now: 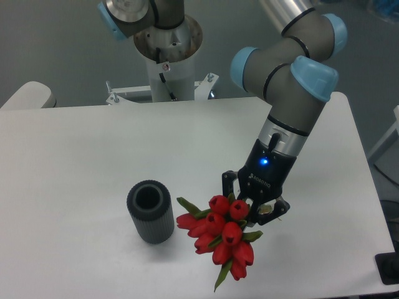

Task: Insert the flowers into the vase
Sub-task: 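Carry the red tulip bunch in the gripper over the dark grey vase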

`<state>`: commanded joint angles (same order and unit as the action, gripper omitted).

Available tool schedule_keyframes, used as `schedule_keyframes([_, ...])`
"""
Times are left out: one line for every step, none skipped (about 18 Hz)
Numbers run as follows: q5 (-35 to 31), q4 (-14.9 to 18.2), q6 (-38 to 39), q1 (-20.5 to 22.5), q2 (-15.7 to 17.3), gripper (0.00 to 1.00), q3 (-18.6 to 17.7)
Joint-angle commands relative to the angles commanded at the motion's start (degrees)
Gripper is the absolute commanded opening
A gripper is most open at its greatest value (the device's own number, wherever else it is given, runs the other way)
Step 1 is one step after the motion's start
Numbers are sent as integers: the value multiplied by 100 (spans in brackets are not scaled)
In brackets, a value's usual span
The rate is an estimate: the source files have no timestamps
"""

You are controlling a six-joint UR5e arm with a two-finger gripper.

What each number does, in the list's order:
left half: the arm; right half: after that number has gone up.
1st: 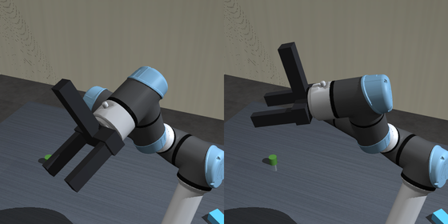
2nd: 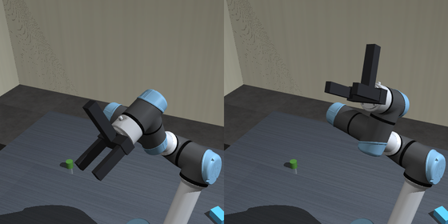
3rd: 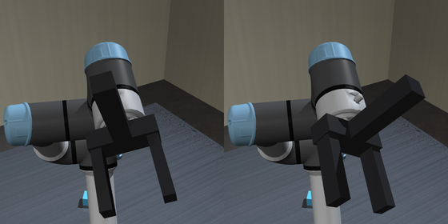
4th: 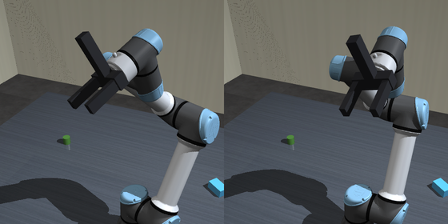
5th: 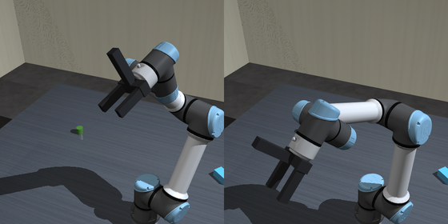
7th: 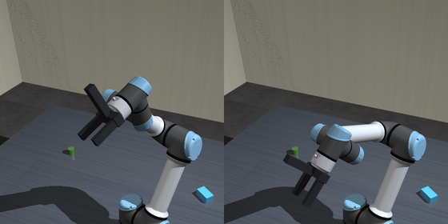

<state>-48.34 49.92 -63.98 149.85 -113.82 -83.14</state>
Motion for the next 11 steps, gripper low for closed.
schedule_keyframes([0,0,0,0,9,19,0])
schedule_keyframes([0,-9,0,-9,26,19,-26])
schedule_keyframes([0,0,17,-9,53,19,-27])
schedule_keyframes([0,0,44,-52,53,19,-27])
schedule_keyframes([-9,-35,174,-175,62,20,-18])
schedule_keyframes([-9,-53,367,-228,62,22,0])
schedule_keyframes([9,-70,500,-246,70,23,0])
schedule_keyframes([61,-88,588,-255,105,22,9])
schedule_keyframes([88,-97,676,-272,132,22,9])
schedule_keyframes([131,-97,755,-281,141,22,0])
schedule_keyframes([184,-105,808,-290,167,22,0])
